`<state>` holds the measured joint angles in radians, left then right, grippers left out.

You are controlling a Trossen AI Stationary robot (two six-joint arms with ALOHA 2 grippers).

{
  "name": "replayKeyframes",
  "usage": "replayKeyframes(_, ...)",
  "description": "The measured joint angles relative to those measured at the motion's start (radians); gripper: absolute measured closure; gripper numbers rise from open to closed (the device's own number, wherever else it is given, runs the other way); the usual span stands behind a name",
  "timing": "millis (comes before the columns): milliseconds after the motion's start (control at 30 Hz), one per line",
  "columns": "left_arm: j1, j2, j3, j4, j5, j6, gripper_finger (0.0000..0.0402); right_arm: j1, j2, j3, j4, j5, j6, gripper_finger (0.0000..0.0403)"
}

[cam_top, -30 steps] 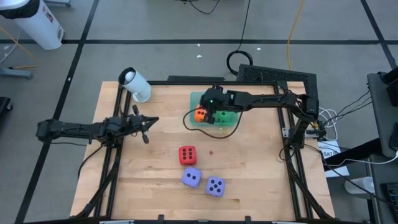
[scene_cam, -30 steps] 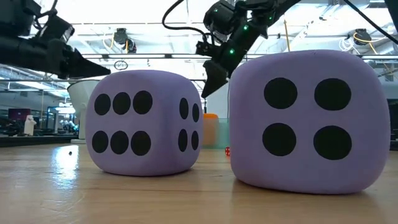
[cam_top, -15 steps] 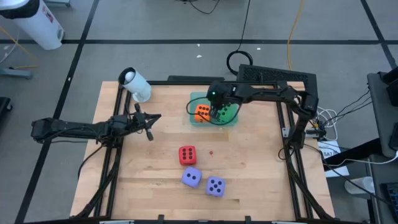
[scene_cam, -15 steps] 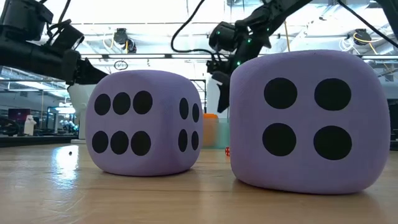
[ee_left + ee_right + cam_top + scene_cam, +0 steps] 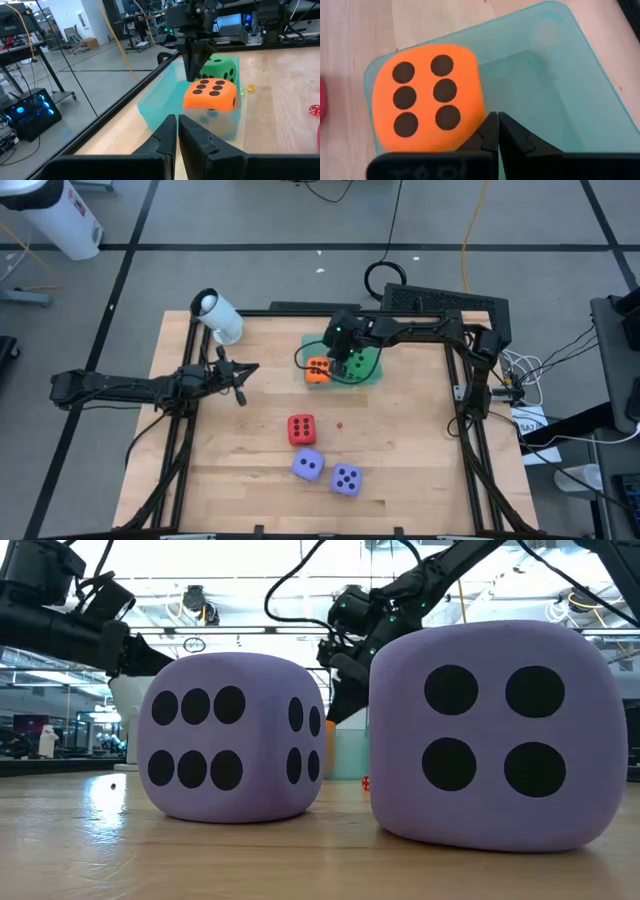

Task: Pick & Place Dice
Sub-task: Put the big orange die into the green bin, then put the big purple die into the green bin

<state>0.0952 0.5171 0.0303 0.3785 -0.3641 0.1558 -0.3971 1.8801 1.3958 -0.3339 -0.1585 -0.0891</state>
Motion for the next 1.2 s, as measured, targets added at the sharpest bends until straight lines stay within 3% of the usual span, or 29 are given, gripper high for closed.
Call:
replayKeyframes(167, 0.000, 0.000, 0.000, -0.001, 0.000, -0.001, 0.0371, 0.000, -0.004, 0.000, 0.011, 0.025, 0.005, 0.0401)
replayKeyframes(367, 0.000, 0.000, 0.000, -0.001, 0.000, -0.001, 0.0371, 0.006, -0.010, 0.000, -0.094, 0.215, 0.030, 0.0402)
replayKeyframes(667, 0.000, 0.000, 0.000, 0.000, -0.001, 0.003, 0.0371, 0.022, -0.013, 0.001, -0.326, 0.210, 0.095, 0.0402)
replayKeyframes(933, 0.000, 0.000, 0.000, 0.000, -0.001, -0.002, 0.0371, 0.072, -0.012, -0.001, -0.270, 0.206, -0.009, 0.0402)
replayKeyframes(1200, 0.000, 0.000, 0.000, 0.000, -0.002, 0.002, 0.0371, 0.041, -0.024, -0.001, -0.191, 0.223, 0.080, 0.0402)
